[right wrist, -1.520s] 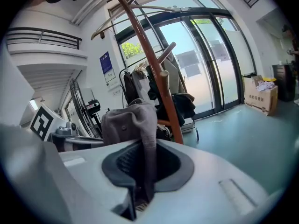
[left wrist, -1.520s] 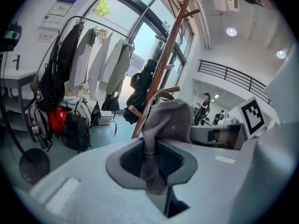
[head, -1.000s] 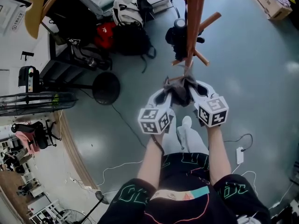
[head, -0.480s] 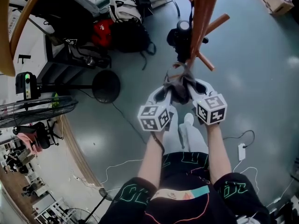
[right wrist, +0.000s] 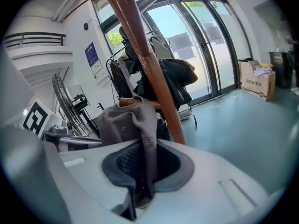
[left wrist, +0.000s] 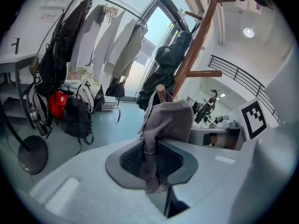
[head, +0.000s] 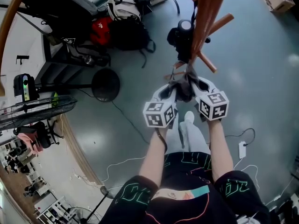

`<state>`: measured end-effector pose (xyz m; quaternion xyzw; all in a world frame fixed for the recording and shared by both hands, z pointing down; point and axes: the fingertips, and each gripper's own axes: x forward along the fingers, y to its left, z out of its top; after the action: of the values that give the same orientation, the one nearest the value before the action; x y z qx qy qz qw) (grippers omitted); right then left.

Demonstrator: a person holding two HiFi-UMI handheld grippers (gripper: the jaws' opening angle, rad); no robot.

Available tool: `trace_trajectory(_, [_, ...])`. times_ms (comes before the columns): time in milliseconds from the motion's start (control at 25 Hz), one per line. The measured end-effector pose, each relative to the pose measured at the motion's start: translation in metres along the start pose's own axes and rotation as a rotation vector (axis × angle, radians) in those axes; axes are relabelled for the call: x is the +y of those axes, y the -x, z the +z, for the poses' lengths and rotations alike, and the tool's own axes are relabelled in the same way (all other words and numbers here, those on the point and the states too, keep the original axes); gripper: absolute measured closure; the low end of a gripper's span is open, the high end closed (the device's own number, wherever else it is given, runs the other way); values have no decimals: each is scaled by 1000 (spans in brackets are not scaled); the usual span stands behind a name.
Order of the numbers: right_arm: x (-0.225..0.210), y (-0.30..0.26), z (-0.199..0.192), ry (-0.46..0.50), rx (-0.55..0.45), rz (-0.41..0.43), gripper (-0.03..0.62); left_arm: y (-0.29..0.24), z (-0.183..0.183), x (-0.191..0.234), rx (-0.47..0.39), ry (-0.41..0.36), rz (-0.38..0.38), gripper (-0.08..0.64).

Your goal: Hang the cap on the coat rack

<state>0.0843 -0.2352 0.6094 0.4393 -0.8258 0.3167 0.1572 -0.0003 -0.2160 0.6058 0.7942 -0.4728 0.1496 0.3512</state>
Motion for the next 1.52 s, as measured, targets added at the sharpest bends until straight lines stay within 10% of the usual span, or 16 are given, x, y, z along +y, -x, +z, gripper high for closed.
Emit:
trace_trajectory(360, [-32,-2,-5,-53,-9,-54,535,-22,-3,-10,20,11,3,485])
trace_trajectory(560, [-41,2,-12,-107,-15,-102,487,-18,-4,-5,16,0,27,339])
trace_trajectory(760, [-40,6,-21,-158,-17,-111,448,0,-2,6,-43,83,57,341])
trace_trajectory(1200, [-27,35,-15,-81,1,-21,351,20,20,-32,-144,16,6,392])
trace_trajectory(1520, [-10,81,41,-11,-224,37,588,43,46,-59,-225,-143,51,488])
